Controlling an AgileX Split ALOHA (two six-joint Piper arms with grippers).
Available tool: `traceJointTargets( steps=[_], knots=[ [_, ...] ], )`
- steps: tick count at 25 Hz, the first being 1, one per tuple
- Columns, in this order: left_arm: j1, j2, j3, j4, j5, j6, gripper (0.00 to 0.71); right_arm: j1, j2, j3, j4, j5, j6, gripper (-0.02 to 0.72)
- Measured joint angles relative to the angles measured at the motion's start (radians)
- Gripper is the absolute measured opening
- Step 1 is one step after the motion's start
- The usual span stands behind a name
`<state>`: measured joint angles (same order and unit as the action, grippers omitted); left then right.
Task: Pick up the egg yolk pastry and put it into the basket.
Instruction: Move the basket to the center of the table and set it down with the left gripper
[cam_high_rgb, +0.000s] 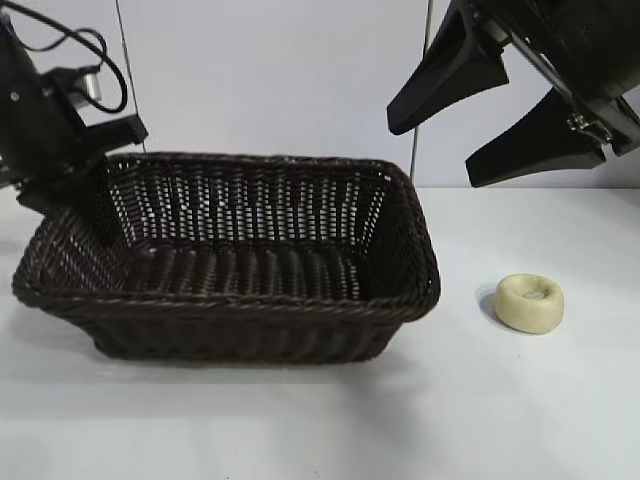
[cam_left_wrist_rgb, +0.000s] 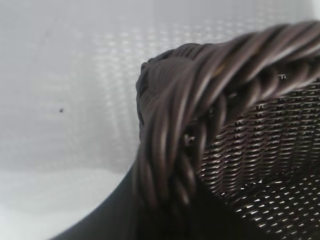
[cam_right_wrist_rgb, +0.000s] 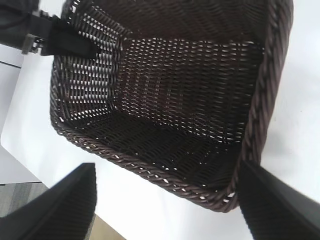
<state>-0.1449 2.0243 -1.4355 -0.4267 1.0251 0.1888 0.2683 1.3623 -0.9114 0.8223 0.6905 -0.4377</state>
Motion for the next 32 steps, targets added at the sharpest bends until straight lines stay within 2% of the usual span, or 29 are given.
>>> traceJointTargets(
  steps=[7,9,11,13,15,17,20,23,26,32],
  knots=[
    [0.000,0.040,0.000,-0.008,-0.007,0.000,0.099,0.000,0.000,0.000,0.000,0.000,0.000,0.558],
    [0.000,0.040,0.000,-0.010,-0.008,0.001,0.124,0.000,0.000,0.000,0.000,0.000,0.000,0.558],
    [0.000,0.040,-0.001,-0.019,-0.010,0.001,0.218,0.000,0.000,0.000,0.000,0.000,0.000,0.558],
    [0.000,0.040,-0.007,-0.023,-0.010,0.001,0.372,0.000,0.000,0.000,0.000,0.000,0.000,0.558],
    [0.000,0.040,-0.023,-0.020,-0.002,0.001,0.487,0.000,0.000,0.000,0.000,0.001,0.000,0.558],
    [0.000,0.037,-0.047,-0.014,0.016,0.001,0.540,0.000,0.000,0.000,0.000,0.001,0.000,0.558],
    [0.000,0.007,-0.091,0.004,0.069,0.001,0.566,0.000,0.000,0.000,0.000,0.001,0.000,0.558],
    [0.000,-0.052,-0.142,0.027,0.142,0.001,0.573,0.000,0.000,0.000,0.000,0.001,0.000,0.558],
    [0.000,-0.112,-0.177,0.082,0.170,-0.001,0.574,0.000,0.000,0.000,0.000,0.001,0.000,0.558],
    [0.000,-0.134,-0.189,0.293,0.182,-0.083,0.574,0.000,0.000,0.000,0.000,0.001,0.000,0.558]
  ],
)
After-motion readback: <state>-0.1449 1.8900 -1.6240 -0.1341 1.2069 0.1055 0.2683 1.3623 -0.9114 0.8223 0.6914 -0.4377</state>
